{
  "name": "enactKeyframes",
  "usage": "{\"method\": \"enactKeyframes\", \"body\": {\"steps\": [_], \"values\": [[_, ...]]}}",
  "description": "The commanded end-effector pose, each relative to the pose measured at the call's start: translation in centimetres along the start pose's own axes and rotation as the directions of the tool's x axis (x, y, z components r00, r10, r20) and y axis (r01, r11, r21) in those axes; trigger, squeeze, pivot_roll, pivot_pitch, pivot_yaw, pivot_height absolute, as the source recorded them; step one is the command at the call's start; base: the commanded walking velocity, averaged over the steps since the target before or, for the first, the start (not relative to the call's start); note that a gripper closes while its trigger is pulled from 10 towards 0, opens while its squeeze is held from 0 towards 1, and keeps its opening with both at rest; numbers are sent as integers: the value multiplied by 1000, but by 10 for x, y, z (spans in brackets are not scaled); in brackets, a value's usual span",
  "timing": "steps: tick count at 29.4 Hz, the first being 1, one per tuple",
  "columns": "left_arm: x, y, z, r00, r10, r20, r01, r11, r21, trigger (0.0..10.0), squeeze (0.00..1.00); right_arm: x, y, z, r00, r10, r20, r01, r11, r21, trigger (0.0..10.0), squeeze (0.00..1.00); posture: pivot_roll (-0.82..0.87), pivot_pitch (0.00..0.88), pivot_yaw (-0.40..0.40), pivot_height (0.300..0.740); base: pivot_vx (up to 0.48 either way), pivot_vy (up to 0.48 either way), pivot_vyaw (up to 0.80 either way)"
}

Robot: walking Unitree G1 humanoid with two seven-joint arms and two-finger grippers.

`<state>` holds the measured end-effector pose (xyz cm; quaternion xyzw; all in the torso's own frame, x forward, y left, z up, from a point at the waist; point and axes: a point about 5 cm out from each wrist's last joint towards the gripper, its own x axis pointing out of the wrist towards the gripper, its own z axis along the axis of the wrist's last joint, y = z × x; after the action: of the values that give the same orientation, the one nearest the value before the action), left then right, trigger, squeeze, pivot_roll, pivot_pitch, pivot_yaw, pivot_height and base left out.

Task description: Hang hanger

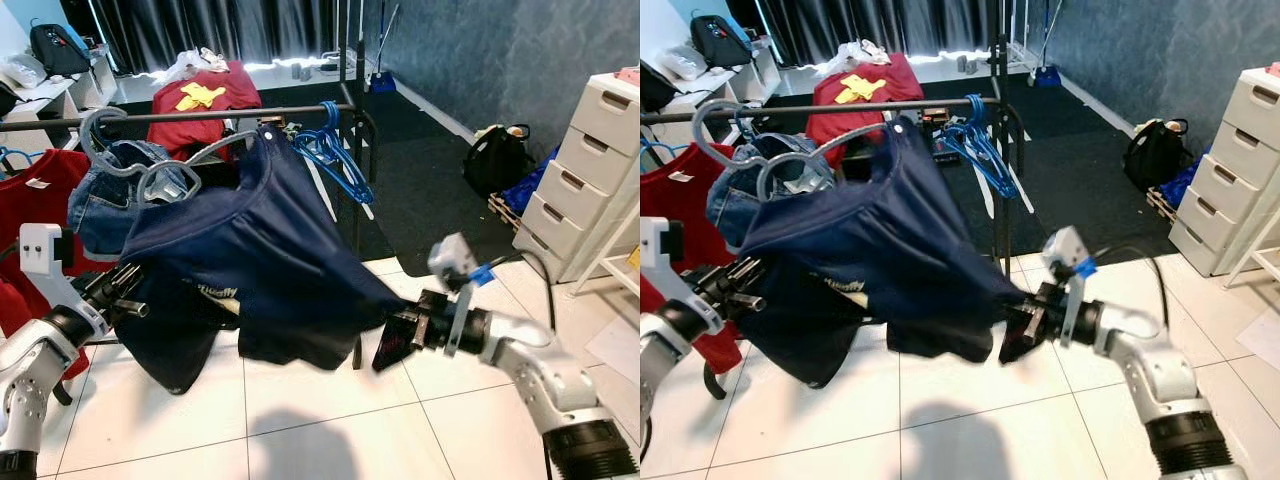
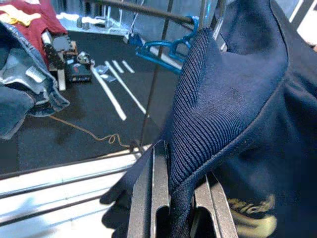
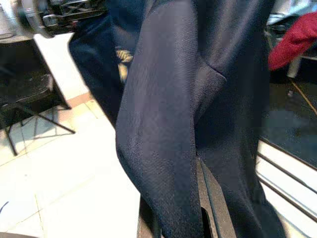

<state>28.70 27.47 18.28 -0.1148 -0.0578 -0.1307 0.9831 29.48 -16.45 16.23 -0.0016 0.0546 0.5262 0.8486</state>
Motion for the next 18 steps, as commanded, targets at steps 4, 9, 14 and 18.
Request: {"method": "enactKeyframes", "body": {"steps": [4,9,14,18], "values": [[10,-11,23,985,11,173,-2,999,-49,10000,0,22,24,-19,992,114,-55,-111,993,49,0,0,-84,9,25,740,0,0,0],[15,-23,26,972,-20,233,43,995,-95,10000,0,33,34,-22,987,150,-54,-146,987,68,0,0,-85,8,24,740,0,0,0],[31,-75,19,944,-185,274,222,969,-110,10000,0,61,59,-24,967,250,-38,-246,965,95,0,0,-84,12,21,740,0,0,0],[32,-82,15,944,-220,246,244,967,-71,10000,0,64,58,-24,975,219,-38,-215,972,92,0,0,-85,13,21,740,0,0,0]]}}
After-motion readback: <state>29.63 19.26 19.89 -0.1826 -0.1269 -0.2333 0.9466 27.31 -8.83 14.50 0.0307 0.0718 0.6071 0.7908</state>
